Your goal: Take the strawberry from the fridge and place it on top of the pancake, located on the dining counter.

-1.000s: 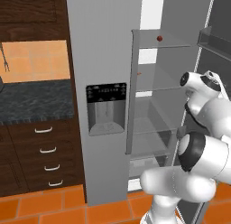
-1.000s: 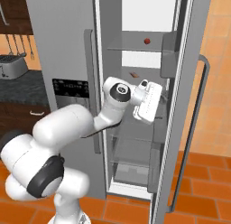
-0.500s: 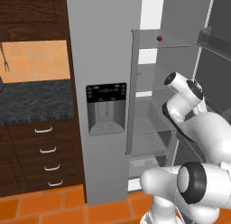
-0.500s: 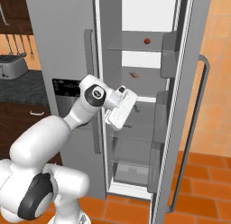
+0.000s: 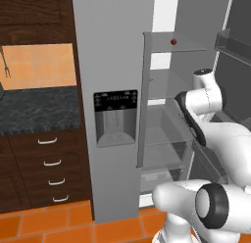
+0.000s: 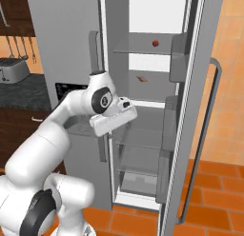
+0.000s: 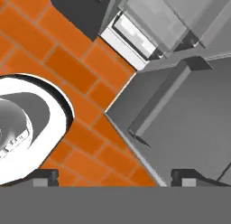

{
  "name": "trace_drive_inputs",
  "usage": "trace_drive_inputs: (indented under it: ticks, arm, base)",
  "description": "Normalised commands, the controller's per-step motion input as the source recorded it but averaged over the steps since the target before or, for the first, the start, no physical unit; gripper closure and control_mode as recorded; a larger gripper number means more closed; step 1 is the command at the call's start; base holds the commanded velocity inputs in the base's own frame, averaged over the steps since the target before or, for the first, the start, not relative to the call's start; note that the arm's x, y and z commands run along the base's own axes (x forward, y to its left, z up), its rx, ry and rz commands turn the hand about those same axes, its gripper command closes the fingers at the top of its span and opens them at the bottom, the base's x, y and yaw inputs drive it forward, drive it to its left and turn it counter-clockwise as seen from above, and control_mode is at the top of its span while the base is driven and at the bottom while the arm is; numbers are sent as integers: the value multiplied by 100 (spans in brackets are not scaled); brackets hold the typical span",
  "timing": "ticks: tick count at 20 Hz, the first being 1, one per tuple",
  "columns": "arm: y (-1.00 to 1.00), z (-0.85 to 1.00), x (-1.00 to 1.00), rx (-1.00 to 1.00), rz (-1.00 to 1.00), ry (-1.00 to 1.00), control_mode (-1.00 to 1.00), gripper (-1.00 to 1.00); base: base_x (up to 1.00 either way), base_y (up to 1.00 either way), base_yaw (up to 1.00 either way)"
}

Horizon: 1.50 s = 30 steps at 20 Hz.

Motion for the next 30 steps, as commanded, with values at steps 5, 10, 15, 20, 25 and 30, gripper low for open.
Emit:
trace_drive_inputs:
  ticks: [5,10,15,20,25,30]
  arm:
    - [70,-1,-13,19,-59,-37,-100,-100]
    - [79,5,-33,7,-35,-8,-100,-100]
    - [7,11,-64,28,-15,-7,-100,-100]
    - [30,8,-44,-1,-13,-14,-100,-100]
    - [16,0,-8,2,-27,1,-100,-100]
    - [3,0,0,7,-32,0,-100,-100]
  base:
    - [0,0,0]
    - [0,0,0]
    - [0,0,0]
    - [0,0,0]
    - [0,0,0]
    - [0,0,0]
